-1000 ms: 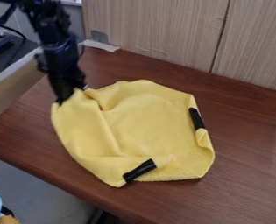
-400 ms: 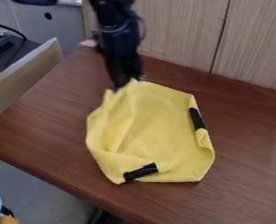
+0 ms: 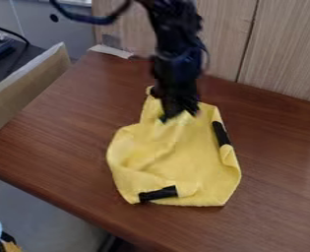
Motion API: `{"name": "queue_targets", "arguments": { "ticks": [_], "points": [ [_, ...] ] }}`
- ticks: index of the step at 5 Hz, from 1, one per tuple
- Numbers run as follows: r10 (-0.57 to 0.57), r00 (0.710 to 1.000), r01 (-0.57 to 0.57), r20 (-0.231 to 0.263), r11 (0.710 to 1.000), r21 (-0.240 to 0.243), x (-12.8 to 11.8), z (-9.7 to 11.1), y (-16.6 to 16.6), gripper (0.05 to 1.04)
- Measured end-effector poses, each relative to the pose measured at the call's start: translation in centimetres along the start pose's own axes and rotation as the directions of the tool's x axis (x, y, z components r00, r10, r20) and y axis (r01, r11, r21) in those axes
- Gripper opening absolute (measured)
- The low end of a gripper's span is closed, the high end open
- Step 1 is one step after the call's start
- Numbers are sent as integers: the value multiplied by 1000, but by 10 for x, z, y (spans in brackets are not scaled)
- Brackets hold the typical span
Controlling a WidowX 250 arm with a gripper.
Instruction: Fold the cloth from bottom left to top right.
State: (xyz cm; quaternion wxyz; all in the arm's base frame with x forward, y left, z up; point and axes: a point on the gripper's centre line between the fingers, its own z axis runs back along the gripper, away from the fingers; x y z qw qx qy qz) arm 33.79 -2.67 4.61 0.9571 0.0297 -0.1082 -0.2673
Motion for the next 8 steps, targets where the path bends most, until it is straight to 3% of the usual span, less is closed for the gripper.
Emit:
{"name": "queue_targets", "arguments": {
  "ticks": [2,4,5,7,8],
  "points": [
    [-72,996,71,-59,997,-21,10,-46,-34,59],
    [-51,995,52,-91,999,10,15,-60,-34,76],
    [-35,994,38,-103,999,24,8,-59,-37,225],
    [-106,989,106,-101,994,-11,1,-51,-38,764],
    [-137,988,136,-69,990,-27,6,-38,-39,991]
  ]
}}
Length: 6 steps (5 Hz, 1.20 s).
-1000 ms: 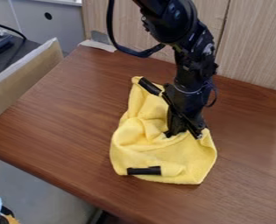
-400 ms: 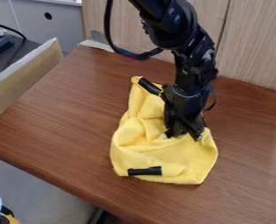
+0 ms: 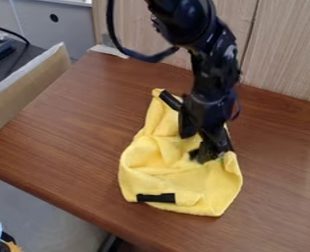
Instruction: Fold the cloth from bottom left to top right.
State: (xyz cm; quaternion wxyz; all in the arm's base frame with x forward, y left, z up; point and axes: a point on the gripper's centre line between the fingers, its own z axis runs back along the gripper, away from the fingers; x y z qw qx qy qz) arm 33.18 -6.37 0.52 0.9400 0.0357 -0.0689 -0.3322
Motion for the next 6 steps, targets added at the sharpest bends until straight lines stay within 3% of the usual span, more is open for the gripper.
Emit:
{"name": "queue_targets", "arguments": {
  "ticks": [2,4,6],
  "points": [
    [-48,995,46,87,999,23,9,34,6,1001],
    [-65,983,58,169,997,49,0,80,14,1001],
    [-64,983,57,170,997,45,-1,80,14,1001]
  ]
}}
